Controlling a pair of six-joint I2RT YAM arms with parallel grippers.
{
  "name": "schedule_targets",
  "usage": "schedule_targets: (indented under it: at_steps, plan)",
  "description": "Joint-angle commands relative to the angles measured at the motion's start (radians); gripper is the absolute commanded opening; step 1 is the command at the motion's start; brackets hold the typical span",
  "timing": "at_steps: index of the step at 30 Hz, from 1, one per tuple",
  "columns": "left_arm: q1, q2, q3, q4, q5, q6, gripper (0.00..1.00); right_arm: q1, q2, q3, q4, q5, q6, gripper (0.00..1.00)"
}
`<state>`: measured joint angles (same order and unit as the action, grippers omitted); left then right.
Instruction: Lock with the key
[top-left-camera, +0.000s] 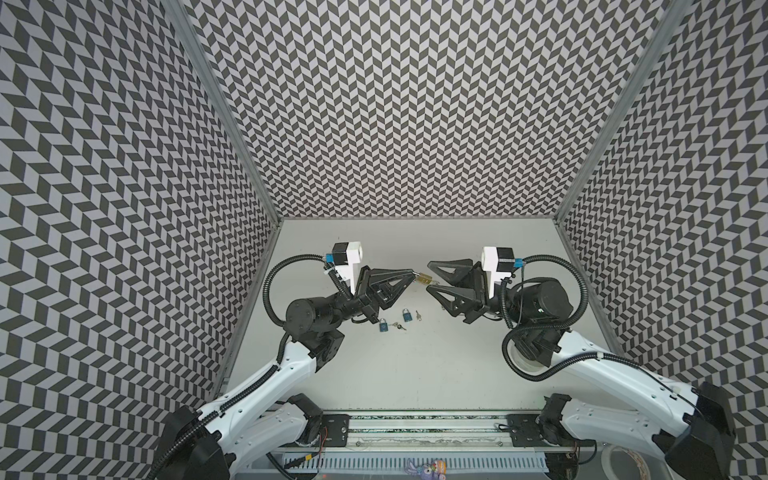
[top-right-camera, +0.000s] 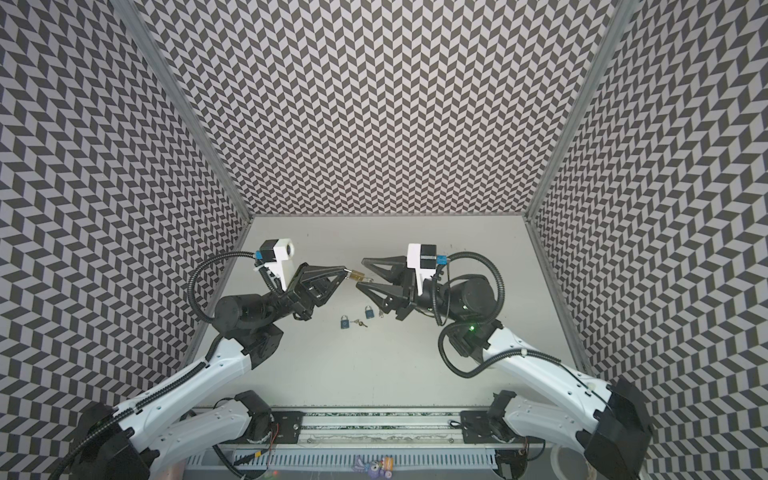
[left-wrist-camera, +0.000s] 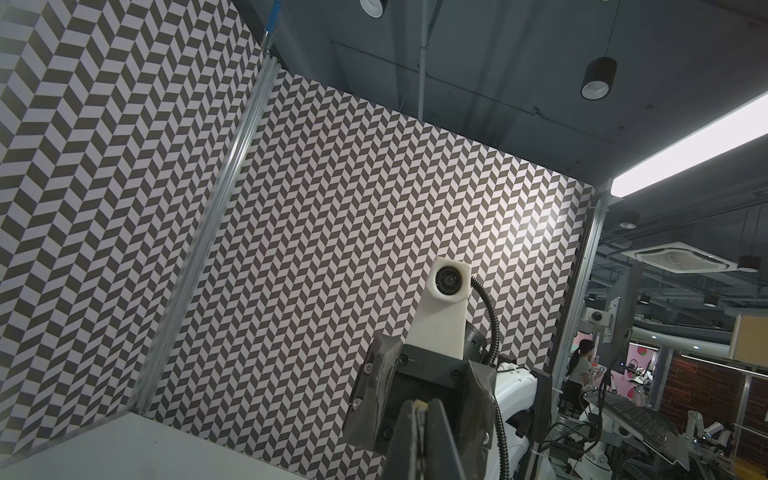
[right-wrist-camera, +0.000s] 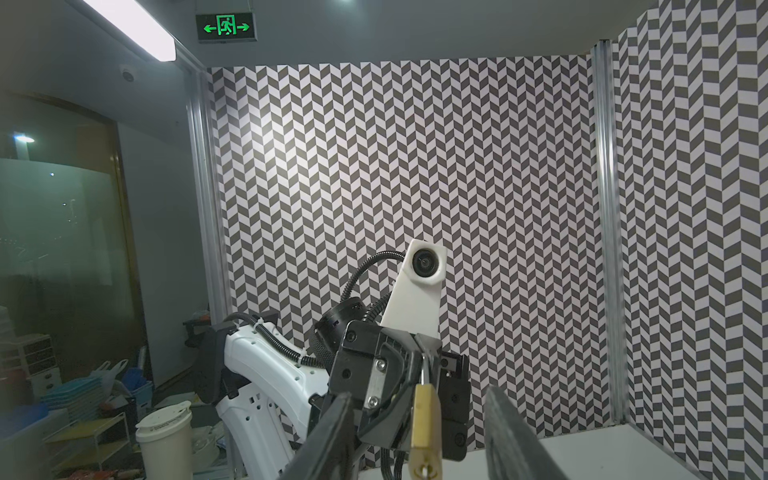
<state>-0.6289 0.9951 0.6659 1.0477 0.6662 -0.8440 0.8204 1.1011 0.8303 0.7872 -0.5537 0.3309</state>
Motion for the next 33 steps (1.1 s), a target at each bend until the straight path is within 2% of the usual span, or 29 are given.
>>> schedule_targets:
  at_steps: [1, 5, 18, 20, 23, 24, 27, 28, 30, 33]
  plan:
    - [-0.009, -0.002, 0.028, 0.055, -0.011, -0.015, 0.0, 0.016, 0.017, 0.027, 0.026, 0.009, 0.0, 0.4]
    - [-0.01, -0.004, 0.029, 0.057, -0.011, -0.014, 0.0, 0.019, 0.017, 0.023, 0.027, 0.012, 0.0, 0.29]
    - [-0.011, -0.004, 0.032, 0.054, -0.017, -0.012, 0.0, 0.019, 0.019, 0.024, 0.007, 0.001, 0.002, 0.06]
    - [-0.011, -0.003, 0.035, 0.05, -0.017, -0.01, 0.0, 0.019, 0.017, 0.021, 0.009, 0.0, 0.007, 0.0]
    - [-0.011, -0.005, 0.038, 0.036, -0.011, 0.002, 0.0, 0.019, 0.01, 0.018, 0.015, -0.003, 0.027, 0.0]
    - [-0.009, -0.011, 0.043, 0.012, -0.01, 0.021, 0.06, 0.019, 0.005, 0.023, 0.001, -0.008, 0.026, 0.0]
    - [-0.009, -0.048, 0.055, -0.104, -0.025, 0.102, 0.36, 0.011, -0.014, 0.051, -0.11, -0.021, -0.017, 0.0]
    - [-0.009, -0.067, 0.066, -0.166, -0.037, 0.139, 0.41, 0.004, -0.023, 0.063, -0.153, -0.033, -0.036, 0.0]
    - [-0.009, -0.093, 0.09, -0.276, -0.049, 0.217, 0.47, -0.016, -0.027, 0.1, -0.244, -0.086, -0.065, 0.0]
    - [-0.009, -0.117, 0.156, -0.501, -0.059, 0.353, 0.5, -0.052, -0.014, 0.183, -0.43, -0.201, -0.12, 0.0]
